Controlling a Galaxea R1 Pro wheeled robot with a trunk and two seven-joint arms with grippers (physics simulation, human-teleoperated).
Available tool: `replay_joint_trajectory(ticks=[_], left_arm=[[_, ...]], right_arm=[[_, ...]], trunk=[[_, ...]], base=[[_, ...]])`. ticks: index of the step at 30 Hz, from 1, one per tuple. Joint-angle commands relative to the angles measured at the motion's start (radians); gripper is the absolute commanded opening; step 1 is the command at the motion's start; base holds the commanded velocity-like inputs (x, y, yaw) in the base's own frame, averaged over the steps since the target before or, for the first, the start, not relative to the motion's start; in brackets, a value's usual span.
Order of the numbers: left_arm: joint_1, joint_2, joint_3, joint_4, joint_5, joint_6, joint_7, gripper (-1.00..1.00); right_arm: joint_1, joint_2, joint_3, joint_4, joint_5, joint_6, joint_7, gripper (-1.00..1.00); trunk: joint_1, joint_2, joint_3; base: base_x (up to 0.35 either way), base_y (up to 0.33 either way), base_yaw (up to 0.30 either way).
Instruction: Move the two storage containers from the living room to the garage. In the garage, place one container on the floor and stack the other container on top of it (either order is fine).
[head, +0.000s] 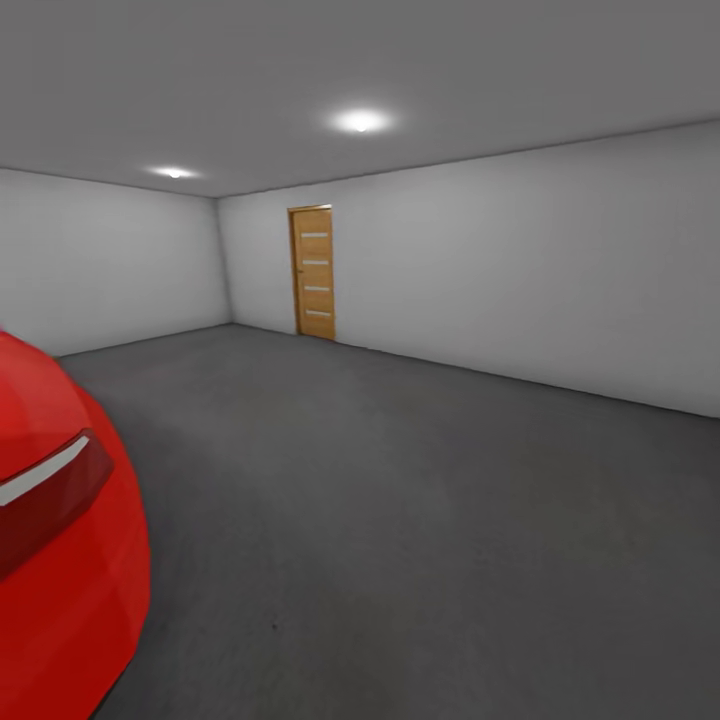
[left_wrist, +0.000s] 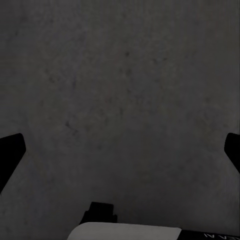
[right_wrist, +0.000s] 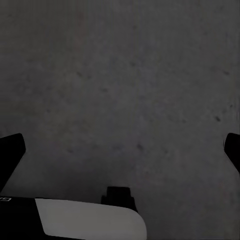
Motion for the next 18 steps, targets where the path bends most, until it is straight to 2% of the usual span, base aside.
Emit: replay_joint_trajectory(ticks=[1,6,18], left_arm=[[0.000,-0.001,0.003,-0.001,-0.001,-0.001,0.001,1.00],[0.001,0.000,0.003,-0.001,-0.001,-0.001,0.001,1.00],[0.001,0.000,0.003,-0.001,-0.001,-0.001,0.002,1.00]], right_arm=[[-0.001,0.000,0.001,0.001,0.007,-0.003,0.000,1.00],[-0.001,0.000,0.001,0.001,0.007,-0.003,0.000,1.00],[-0.001,0.000,0.000,0.001,0.007,-0.003,0.001,1.00]], trunk=[[0.001,0.000,-0.001],[0.001,0.000,-0.001],[0.001,0.000,-0.001]], base=[[0.327,0.000,0.291],[0.327,0.000,0.291],[0.327,0.000,0.046]])
